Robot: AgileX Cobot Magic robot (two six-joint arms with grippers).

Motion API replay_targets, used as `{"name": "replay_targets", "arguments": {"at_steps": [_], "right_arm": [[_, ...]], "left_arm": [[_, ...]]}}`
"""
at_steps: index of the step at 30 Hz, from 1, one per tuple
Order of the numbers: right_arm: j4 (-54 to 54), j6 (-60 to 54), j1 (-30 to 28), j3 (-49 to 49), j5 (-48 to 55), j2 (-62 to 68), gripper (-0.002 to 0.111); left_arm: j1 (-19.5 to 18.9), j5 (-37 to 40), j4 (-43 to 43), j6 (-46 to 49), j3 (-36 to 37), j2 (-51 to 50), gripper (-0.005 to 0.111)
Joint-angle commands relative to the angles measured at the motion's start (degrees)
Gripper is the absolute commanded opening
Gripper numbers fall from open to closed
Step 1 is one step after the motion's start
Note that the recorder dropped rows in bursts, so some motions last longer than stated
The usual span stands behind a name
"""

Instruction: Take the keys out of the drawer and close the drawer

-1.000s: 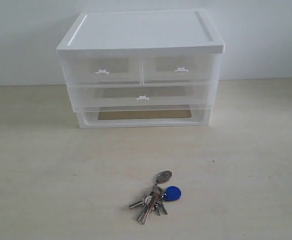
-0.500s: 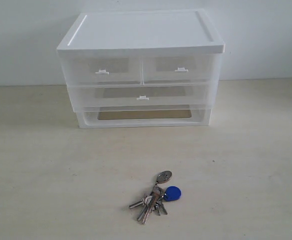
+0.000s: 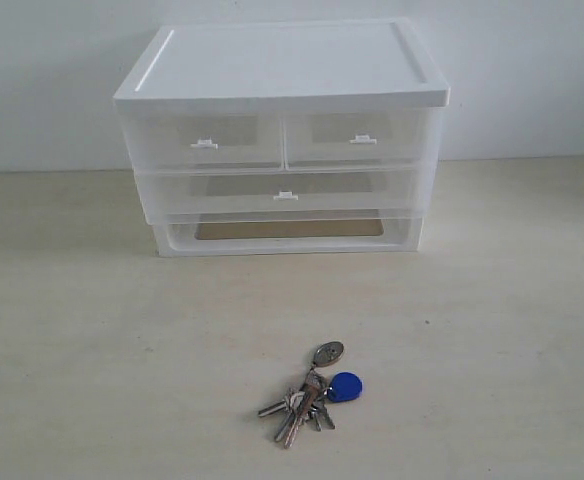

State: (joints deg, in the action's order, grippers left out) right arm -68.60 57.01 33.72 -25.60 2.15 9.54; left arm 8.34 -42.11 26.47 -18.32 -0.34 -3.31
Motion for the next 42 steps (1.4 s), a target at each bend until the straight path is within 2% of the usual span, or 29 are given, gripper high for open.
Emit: {"name": "replay_targets", "arguments": {"at_steps": [1, 5, 8, 11, 14, 22, 28, 42], "right_arm": [[-0.04, -0.03, 0.06, 0.26, -0.22, -0.35, 0.000], [-0.04, -0.03, 0.06, 0.26, -0.22, -0.35, 0.000], [-0.04, -0.03, 0.06, 0.26, -0.22, -0.35, 0.000], [-0.04, -0.03, 0.06, 0.26, -0.22, -0.35, 0.000], [-0.04, 0.11, 0.06, 0.26, -0.25, -0.35, 0.000], [-0.04, 0.11, 0.06, 0.26, -0.25, -0.35, 0.000], [-0.04, 0.11, 0.06, 0.26, -0.25, -0.35, 0.000], [-0.04, 0.11, 0.06, 0.26, -1.79, -0.35, 0.000]], "left_arm": [[-0.33, 9.03, -8.03, -0.05, 0.34, 2.63, 0.004], [-3.07, 21.41, -11.07, 3.31, 0.34, 3.31, 0.004], [-5.59, 24.85, -13.31, 7.17, 0.34, 3.31, 0.004], [-8.08, 30.57, -23.37, 21.11, 0.34, 3.31, 0.004], [-8.08, 38.10, -23.67, 28.35, 0.34, 3.31, 0.004], [-9.42, 58.91, -24.66, 25.63, 0.34, 3.31, 0.004], [-10.65, 59.77, -24.95, 19.10, 0.34, 3.31, 0.004], [-10.63, 59.68, -25.04, 21.29, 0.34, 3.31, 0.004]]}}
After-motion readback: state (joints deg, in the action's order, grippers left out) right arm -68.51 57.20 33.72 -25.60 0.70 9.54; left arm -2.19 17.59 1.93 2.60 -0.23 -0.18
